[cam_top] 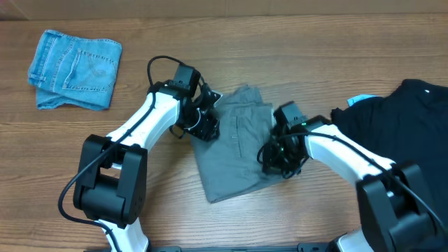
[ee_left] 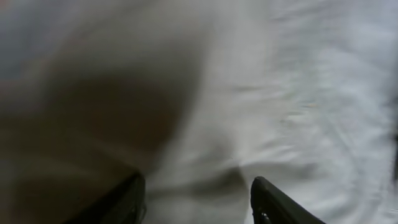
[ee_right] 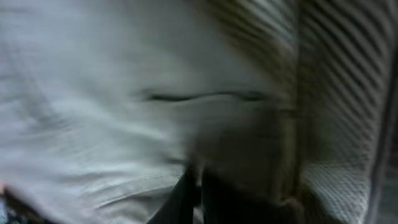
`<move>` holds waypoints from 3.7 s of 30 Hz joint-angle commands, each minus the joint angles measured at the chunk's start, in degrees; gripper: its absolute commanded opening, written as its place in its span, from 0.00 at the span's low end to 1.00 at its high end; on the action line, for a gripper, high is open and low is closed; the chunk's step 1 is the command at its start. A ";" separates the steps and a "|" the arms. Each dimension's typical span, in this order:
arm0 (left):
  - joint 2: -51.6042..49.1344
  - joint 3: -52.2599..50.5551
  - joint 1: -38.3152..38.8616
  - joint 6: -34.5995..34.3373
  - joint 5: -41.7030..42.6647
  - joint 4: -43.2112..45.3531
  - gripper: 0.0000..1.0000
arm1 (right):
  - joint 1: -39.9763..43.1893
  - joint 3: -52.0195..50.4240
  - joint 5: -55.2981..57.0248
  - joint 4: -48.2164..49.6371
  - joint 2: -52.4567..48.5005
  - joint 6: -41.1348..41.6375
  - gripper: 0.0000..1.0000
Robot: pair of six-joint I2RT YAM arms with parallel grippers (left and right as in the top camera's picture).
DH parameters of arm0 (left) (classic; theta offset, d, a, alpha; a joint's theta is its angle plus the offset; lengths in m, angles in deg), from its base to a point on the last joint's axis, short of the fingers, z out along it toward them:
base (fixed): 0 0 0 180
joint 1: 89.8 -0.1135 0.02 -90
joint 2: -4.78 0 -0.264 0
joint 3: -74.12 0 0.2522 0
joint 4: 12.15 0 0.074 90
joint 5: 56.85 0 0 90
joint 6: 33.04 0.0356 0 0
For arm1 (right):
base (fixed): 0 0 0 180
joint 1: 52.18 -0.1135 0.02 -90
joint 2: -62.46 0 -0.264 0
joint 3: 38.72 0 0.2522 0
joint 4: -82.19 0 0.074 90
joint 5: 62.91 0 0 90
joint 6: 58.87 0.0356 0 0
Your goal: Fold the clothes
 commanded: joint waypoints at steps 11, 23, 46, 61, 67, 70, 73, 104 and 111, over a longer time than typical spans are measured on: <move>0.39 -1.01 -3.45 -8.33 -6.75 0.98 0.70 | 0.76 2.89 6.95 -3.91 3.76 6.34 0.06; 0.39 -1.03 -2.43 -7.54 -3.69 1.88 0.82 | 1.53 9.70 3.96 6.14 4.72 -2.23 0.08; 0.39 -1.01 -2.56 -7.52 -4.02 1.86 0.79 | 13.84 13.03 -13.00 30.25 -14.73 1.95 0.04; 0.28 12.28 -1.86 -3.39 2.51 -2.29 0.76 | 8.66 13.14 -3.37 -9.46 -4.24 -0.68 0.05; -2.38 12.24 -1.09 -3.43 2.38 -3.61 0.71 | 7.45 4.59 9.38 -1.36 -4.28 10.73 0.04; -3.52 12.22 -0.90 -3.43 2.38 -5.81 0.70 | 7.43 -0.42 7.30 5.40 -4.28 11.61 0.04; -4.02 12.22 -0.90 -3.43 2.38 -7.76 0.68 | 6.56 -3.54 2.99 7.76 -4.28 11.56 0.04; -4.02 12.35 -0.61 -2.73 0.24 -3.21 0.85 | 25.83 9.03 -3.04 7.96 -4.26 -4.22 0.13; -4.39 12.33 -0.63 -0.52 -5.33 0.63 0.80 | 21.94 15.89 -10.54 -8.90 -2.91 -6.95 0.13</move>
